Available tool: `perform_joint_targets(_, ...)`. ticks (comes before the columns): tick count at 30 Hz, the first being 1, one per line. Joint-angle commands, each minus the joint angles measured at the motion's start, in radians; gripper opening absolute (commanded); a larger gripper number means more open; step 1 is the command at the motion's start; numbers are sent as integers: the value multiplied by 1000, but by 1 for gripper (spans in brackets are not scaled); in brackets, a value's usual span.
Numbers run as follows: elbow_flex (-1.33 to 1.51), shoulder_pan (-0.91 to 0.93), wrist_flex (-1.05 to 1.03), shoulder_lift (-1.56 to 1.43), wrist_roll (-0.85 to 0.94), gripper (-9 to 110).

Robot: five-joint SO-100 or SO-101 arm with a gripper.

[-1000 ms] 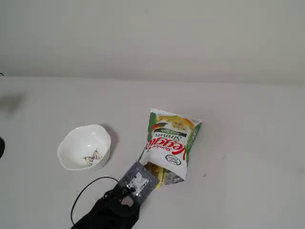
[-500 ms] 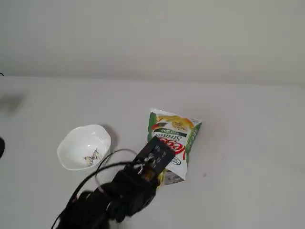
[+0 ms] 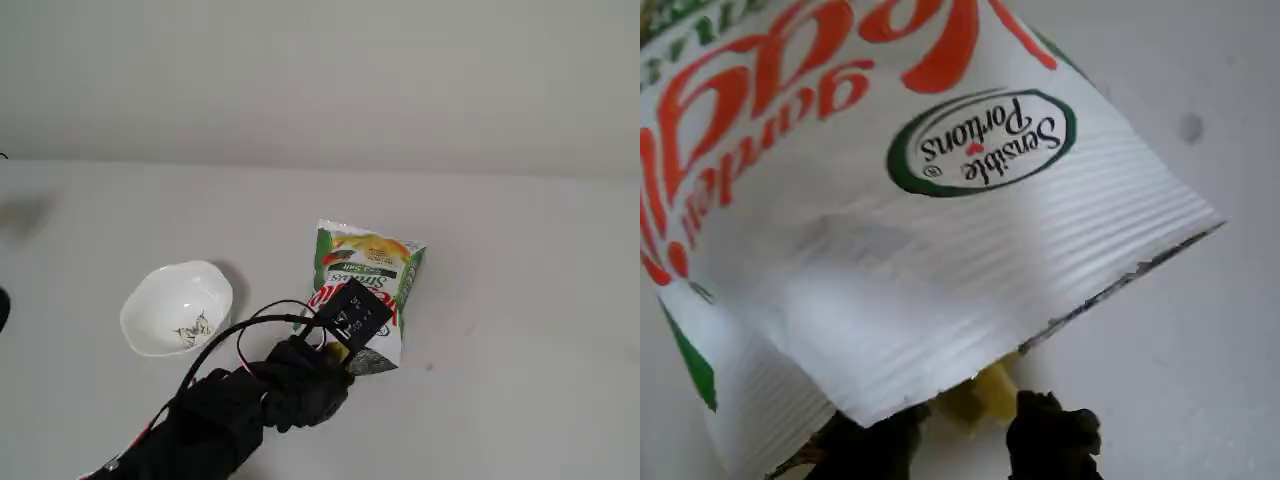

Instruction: Pick up veggie straw from inside of open veggie straw packet and place it inside the bowl on the left side of the veggie straw packet

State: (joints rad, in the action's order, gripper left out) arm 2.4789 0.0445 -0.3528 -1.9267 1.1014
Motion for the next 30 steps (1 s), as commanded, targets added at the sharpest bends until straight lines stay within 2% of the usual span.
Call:
perform_joint_targets(1, -69, 15, 32, 3, 9, 12)
perform_joint_targets(6, -78, 21, 38, 2, 14, 12)
perform_joint_targets(17, -61, 21, -138, -132, 32, 12)
perform_joint_targets(30, -91, 40, 25, -15, 40, 12)
